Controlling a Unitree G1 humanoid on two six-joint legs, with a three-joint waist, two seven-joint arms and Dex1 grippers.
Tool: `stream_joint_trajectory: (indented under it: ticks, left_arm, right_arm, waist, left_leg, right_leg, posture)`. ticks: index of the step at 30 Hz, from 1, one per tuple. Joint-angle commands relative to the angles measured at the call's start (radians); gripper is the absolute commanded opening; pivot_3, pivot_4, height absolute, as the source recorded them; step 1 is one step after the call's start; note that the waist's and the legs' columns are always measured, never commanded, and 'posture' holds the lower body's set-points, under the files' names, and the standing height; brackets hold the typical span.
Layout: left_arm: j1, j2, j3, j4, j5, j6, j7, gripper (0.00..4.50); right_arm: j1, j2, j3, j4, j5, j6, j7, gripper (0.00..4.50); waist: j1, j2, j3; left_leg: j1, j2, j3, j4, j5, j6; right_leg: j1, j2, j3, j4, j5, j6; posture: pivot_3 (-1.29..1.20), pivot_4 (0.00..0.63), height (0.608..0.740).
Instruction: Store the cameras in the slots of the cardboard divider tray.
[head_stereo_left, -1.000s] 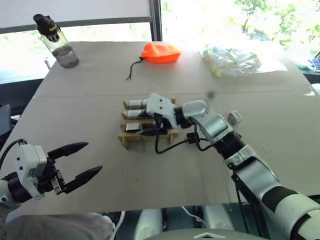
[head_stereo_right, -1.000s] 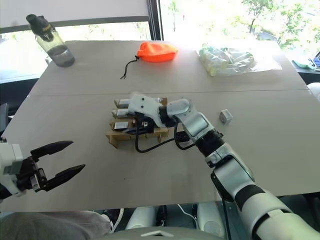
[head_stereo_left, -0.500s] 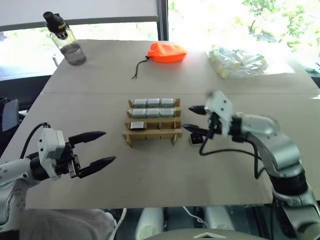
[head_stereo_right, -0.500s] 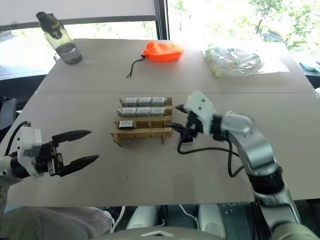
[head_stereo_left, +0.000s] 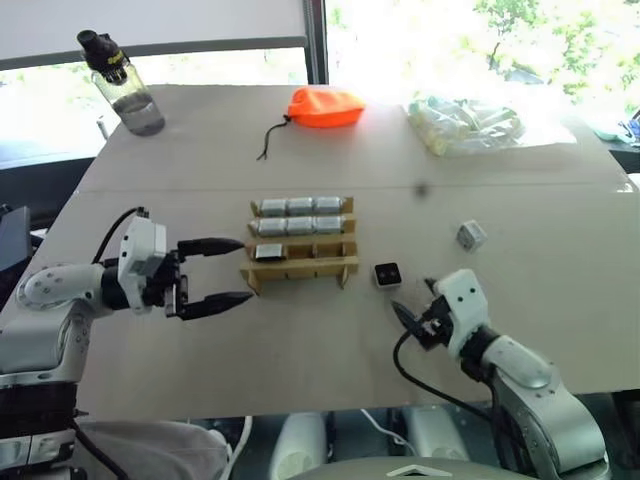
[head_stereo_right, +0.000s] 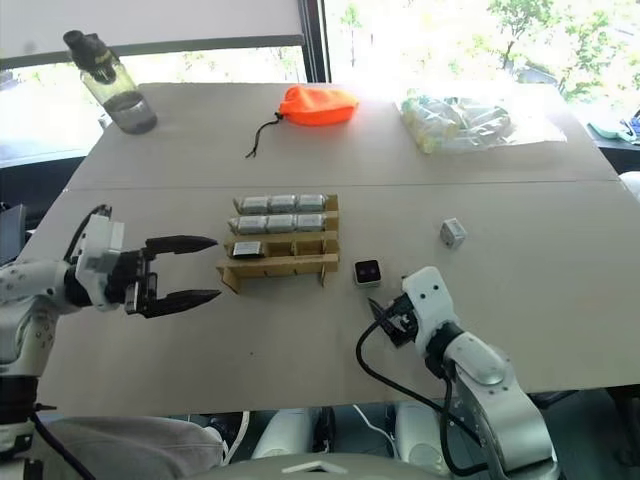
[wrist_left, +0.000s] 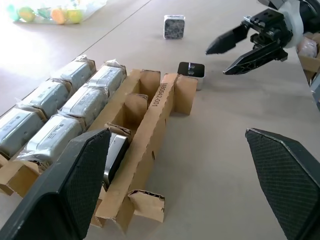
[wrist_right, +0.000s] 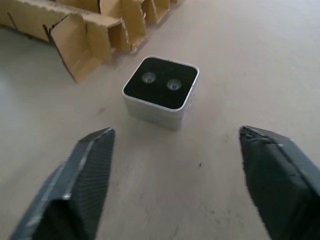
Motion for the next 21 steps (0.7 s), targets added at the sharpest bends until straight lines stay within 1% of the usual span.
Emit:
stream_joint_trajectory:
  ticks: [1, 2, 7, 11, 15, 21]
  left_arm:
    - [-0.017, 0.024, 0.010, 0.010, 0.002, -0.015, -0.027, 4.50]
    - [-0.018, 0.027, 0.011, 0.013, 0.002, -0.015, -0.031, 4.50]
    - [0.001, 0.056, 0.028, 0.006, 0.000, 0.003, -0.048, 4.50]
    - [0.016, 0.084, 0.052, 0.005, -0.009, 0.016, -0.058, 4.50]
    - [0.032, 0.097, 0.071, 0.008, -0.008, 0.017, -0.061, 4.50]
    - [0.062, 0.078, 0.088, -0.020, -0.010, 0.016, -0.037, 4.50]
  right_arm:
    - [-0.014, 0.021, 0.033, 0.011, -0.006, -0.038, -0.030, 4.44]
    - [-0.016, 0.030, 0.042, 0.017, -0.005, -0.041, -0.037, 4.44]
    - [-0.052, 0.089, 0.132, 0.083, -0.033, -0.042, -0.092, 4.44]
    - [-0.092, 0.110, 0.162, 0.147, -0.060, -0.057, -0.119, 4.44]
    - [-0.123, 0.140, 0.151, 0.190, -0.068, -0.073, -0.154, 4.44]
    - [-0.136, 0.157, 0.119, 0.212, -0.073, -0.097, -0.184, 4.44]
  waist:
    - [0.001, 0.000, 0.000]
    - [0.001, 0.000, 0.000]
    - [0.000, 0.000, 0.000]
    - [0.001, -0.001, 0.000]
    - [0.002, -0.002, 0.000]
    - [0.002, -0.002, 0.000]
  left_leg:
    - [0.000, 0.000, 0.000, 0.000, 0.000, 0.000]
    - [0.000, 0.000, 0.000, 0.000, 0.000, 0.000]
    - [-0.002, 0.000, 0.000, 0.000, 0.000, 0.000]
    - [-0.002, 0.000, 0.000, 0.000, 0.000, 0.000]
    - [-0.002, 0.000, 0.000, 0.000, 0.000, 0.000]
    - [-0.002, 0.000, 0.000, 0.000, 0.000, 0.000]
  right_leg:
    - [0.000, 0.000, 0.000, 0.000, 0.000, 0.000]
    - [0.000, 0.000, 0.000, 0.000, 0.001, -0.003]
    - [-0.002, 0.001, 0.000, 0.000, 0.002, -0.003]
    - [-0.001, 0.000, 0.000, -0.001, 0.001, -0.003]
    - [-0.001, 0.000, 0.000, -0.001, 0.001, -0.003]
    - [-0.001, 0.000, 0.000, 0.000, 0.002, -0.003]
  posture:
    - [0.00, 0.150, 0.740]
    - [0.00, 0.150, 0.740]
    - [0.00, 0.150, 0.740]
    - [0.00, 0.150, 0.740]
    - [0.00, 0.150, 0.740]
    - [0.00, 0.150, 0.740]
